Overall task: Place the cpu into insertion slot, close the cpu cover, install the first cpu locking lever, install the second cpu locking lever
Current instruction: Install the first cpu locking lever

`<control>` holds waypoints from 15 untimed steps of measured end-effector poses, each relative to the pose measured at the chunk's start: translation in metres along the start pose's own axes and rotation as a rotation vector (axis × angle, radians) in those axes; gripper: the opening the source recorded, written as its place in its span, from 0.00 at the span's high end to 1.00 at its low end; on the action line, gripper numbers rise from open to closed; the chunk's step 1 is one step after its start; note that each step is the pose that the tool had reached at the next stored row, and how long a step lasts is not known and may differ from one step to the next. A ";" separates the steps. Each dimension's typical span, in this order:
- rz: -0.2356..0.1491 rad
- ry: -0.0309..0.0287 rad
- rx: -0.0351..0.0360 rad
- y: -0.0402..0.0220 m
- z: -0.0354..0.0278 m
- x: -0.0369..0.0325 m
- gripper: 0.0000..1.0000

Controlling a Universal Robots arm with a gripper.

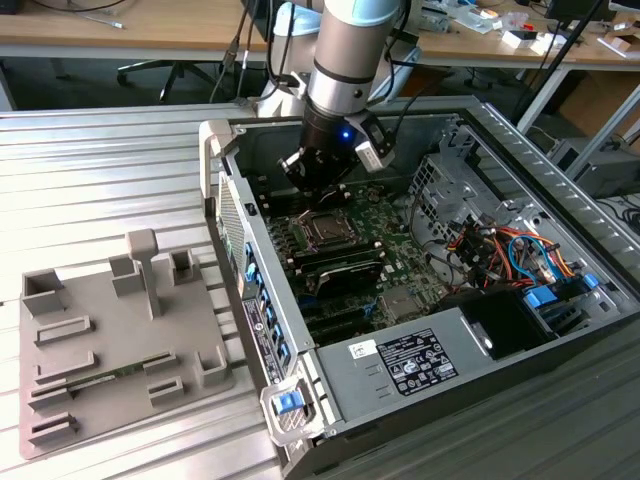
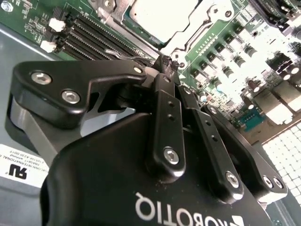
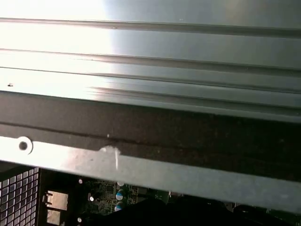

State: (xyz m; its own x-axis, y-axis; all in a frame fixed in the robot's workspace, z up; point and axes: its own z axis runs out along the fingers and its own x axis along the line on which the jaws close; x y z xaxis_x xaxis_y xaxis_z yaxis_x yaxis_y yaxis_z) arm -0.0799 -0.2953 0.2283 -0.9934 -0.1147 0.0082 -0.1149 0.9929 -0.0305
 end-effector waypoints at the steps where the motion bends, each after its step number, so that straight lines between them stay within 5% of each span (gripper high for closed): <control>1: 0.000 -0.0002 -0.0006 0.0007 0.0002 -0.0001 0.89; 15: 0.000 -0.0001 -0.0005 0.0096 0.0096 -0.0033 0.89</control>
State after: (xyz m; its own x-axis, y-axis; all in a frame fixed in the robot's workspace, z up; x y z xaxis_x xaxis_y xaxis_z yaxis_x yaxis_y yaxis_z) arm -0.0778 -0.2857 0.2184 -0.9934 -0.1147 0.0081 -0.1148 0.9929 -0.0300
